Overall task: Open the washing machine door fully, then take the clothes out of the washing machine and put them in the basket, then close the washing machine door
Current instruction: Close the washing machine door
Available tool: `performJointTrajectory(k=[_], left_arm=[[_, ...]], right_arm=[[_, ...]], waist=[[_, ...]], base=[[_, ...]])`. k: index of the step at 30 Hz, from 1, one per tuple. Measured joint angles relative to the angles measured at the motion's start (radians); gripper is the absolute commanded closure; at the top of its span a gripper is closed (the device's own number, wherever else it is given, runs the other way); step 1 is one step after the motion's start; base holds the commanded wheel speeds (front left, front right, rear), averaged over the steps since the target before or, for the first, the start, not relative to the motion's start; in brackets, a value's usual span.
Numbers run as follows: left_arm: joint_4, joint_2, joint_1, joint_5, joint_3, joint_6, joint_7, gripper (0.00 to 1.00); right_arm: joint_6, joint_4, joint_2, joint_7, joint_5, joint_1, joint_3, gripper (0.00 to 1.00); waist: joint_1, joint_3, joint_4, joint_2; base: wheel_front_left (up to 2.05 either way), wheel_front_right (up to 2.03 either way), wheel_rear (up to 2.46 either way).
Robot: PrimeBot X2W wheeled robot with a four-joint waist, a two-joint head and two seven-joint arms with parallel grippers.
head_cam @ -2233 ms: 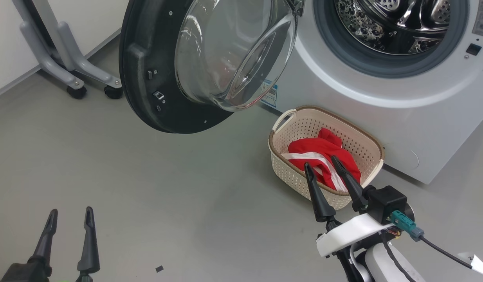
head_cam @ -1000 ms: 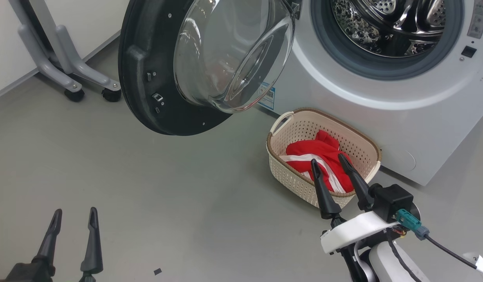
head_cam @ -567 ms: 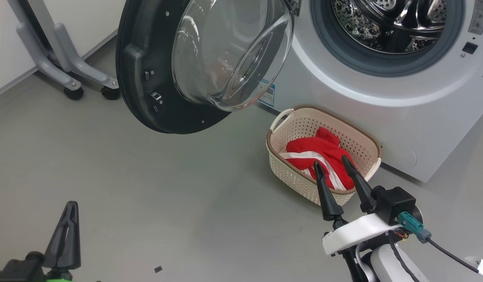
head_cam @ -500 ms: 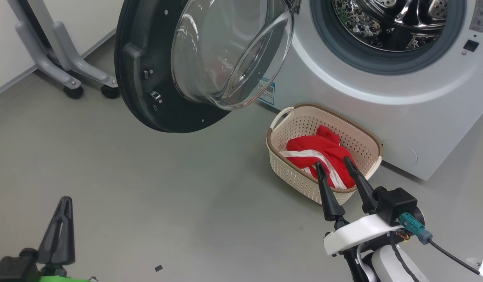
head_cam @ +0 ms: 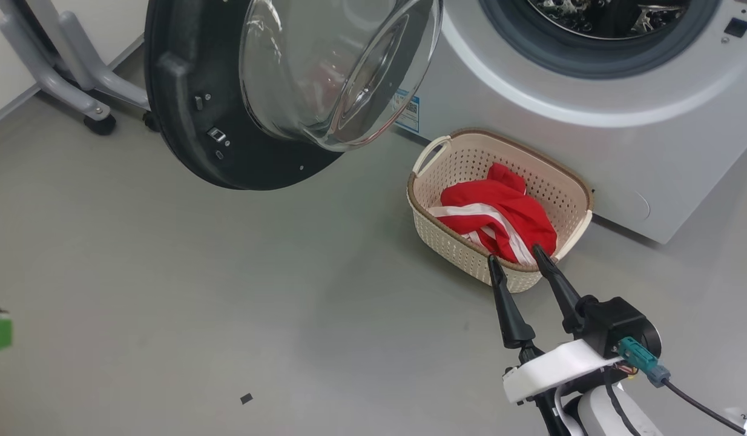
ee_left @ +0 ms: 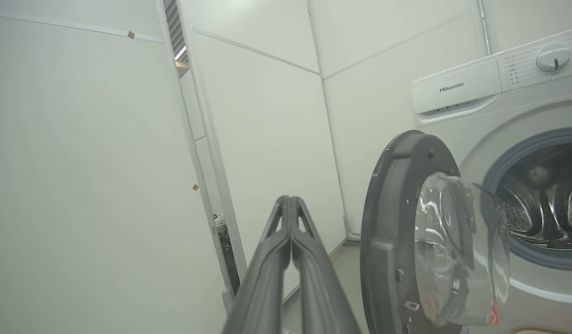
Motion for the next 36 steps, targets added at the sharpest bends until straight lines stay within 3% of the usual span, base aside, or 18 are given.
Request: performJointTrajectory(k=[8,15,16,21,29,36], left_arm=[[0.048,0.094,-0.204,-0.169,0.096,-0.008,0.105,1.0],[0.231,0.079,-0.386,-0.453,0.203,-0.007,0.25,1.0],[0.292,0.073,-0.433,-0.52,0.233,0.007,0.295,1.0],[0.433,0.072,-0.546,-0.654,0.318,0.077,0.393,1.0],[0.626,0.077,-0.668,-0.786,0.412,0.214,0.546,1.0],[0.722,0.113,-0.733,-0.81,0.42,0.23,0.633,1.0]], right_arm=[[-0.007,-0.029,-0.019,0.011,-0.027,-0.006,0.012,0.0],[-0.007,-0.05,-0.03,0.02,-0.044,-0.042,0.02,0.0],[-0.007,-0.053,-0.033,0.02,-0.048,-0.05,0.021,0.0],[-0.006,-0.059,-0.041,0.025,-0.053,-0.062,0.023,0.0],[0.003,-0.066,-0.047,0.031,-0.058,-0.07,0.029,0.0],[0.003,-0.067,-0.049,0.031,-0.058,-0.072,0.029,0.0]], waist=[[0.0,0.061,-0.049,0.0],[0.0,0.116,-0.108,0.0],[0.0001,0.13,-0.126,0.0],[0.0,0.161,-0.175,-0.0001],[0.0001,0.199,-0.25,0.0],[0.0,0.223,-0.302,0.0]], base=[[0.0,0.0,0.0],[0.0,0.0,0.0],[0.0,0.0,0.0],[0.0,0.0,0.0],[0.0,0.0,0.0],[0.0,0.0,0.0]])
